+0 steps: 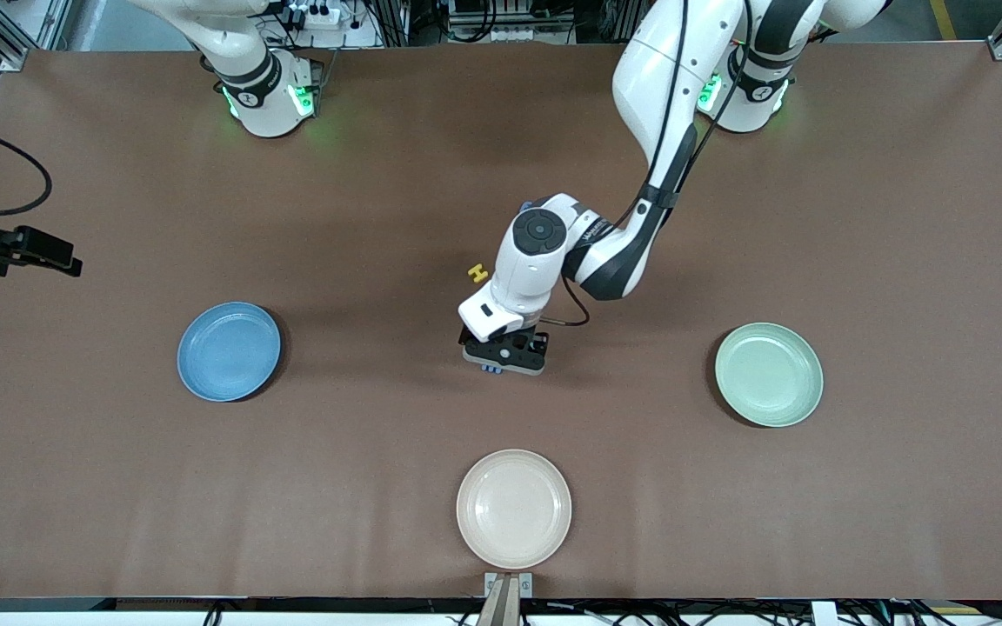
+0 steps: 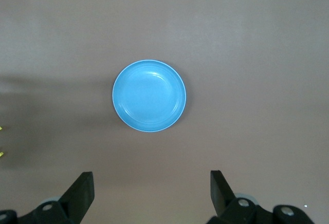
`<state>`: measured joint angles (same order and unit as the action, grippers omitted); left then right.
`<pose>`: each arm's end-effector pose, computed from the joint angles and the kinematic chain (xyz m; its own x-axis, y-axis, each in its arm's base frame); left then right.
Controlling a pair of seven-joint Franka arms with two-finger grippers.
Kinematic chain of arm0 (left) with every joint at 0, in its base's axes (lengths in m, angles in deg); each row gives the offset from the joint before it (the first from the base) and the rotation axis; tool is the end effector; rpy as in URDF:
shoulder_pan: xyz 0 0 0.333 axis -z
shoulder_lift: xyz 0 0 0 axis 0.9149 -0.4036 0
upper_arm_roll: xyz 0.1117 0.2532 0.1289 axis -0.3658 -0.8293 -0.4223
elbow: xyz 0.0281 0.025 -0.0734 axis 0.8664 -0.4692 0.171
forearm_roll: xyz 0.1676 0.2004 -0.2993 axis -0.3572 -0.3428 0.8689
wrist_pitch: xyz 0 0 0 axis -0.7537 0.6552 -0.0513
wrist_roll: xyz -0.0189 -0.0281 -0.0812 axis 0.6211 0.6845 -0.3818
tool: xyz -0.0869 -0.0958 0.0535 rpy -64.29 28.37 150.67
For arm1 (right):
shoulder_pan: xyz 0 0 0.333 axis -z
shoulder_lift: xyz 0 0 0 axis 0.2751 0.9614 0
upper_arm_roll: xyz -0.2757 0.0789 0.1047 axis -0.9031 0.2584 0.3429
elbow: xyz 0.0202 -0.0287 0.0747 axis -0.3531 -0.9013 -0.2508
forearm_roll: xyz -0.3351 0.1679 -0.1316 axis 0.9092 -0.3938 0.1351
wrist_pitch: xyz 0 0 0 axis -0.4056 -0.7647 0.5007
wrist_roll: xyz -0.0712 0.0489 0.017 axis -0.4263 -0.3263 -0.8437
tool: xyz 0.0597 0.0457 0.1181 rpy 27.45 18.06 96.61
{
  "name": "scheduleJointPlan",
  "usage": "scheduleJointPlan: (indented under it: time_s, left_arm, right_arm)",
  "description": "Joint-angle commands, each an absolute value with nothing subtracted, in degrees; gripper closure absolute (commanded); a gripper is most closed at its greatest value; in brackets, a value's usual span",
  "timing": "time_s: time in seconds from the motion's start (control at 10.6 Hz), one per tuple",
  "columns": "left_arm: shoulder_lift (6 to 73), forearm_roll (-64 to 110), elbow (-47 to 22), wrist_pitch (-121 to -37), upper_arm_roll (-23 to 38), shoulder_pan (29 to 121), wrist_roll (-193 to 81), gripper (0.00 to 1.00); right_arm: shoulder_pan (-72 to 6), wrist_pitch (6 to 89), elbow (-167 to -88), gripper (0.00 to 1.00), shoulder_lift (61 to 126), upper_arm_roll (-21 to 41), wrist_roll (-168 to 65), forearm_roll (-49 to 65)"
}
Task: Sort uppercase to blue plate, lowercase to green plate
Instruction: 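Lower the open left gripper around the blue W letter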
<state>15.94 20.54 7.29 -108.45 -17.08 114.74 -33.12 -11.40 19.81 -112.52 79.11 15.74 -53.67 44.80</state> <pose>0.5539 -0.5274 0.1854 0.9494 -0.1701 0.2641 -0.2149 -0.9648 0.1514 0.5962 -0.0446 0.5367 0.9958 -0.0270 -0.0870 -0.0279 -0.9996 -0.0086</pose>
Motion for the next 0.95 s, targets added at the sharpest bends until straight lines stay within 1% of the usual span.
scheduleJointPlan:
  time_s: [0.0, 0.09, 0.47, 0.85]
  left_arm:
    - [14.66, 21.99, 8.76, -108.88, -18.96, 116.64, -32.72, 0.14]
    - [14.40, 21.99, 8.76, -109.32, -19.40, 116.65, -33.33, 0.17]
    - [10.44, 21.99, 10.70, -114.41, -20.19, 116.82, -34.91, 0.19]
    - [9.91, 21.99, 10.70, -114.51, -20.28, 117.09, -34.91, 0.21]
  right_arm:
    - [-10.08, 21.81, -112.18, 0.00, 80.84, 16.54, -53.95, 44.75]
    - [-10.08, 22.08, -112.18, 0.00, 81.11, 16.54, -53.95, 44.75]
    - [-9.99, 23.05, -112.18, 0.00, 82.07, 16.54, -53.86, 44.84]
    - [-9.64, 23.05, -112.18, 0.00, 82.25, 16.54, -53.86, 44.84]
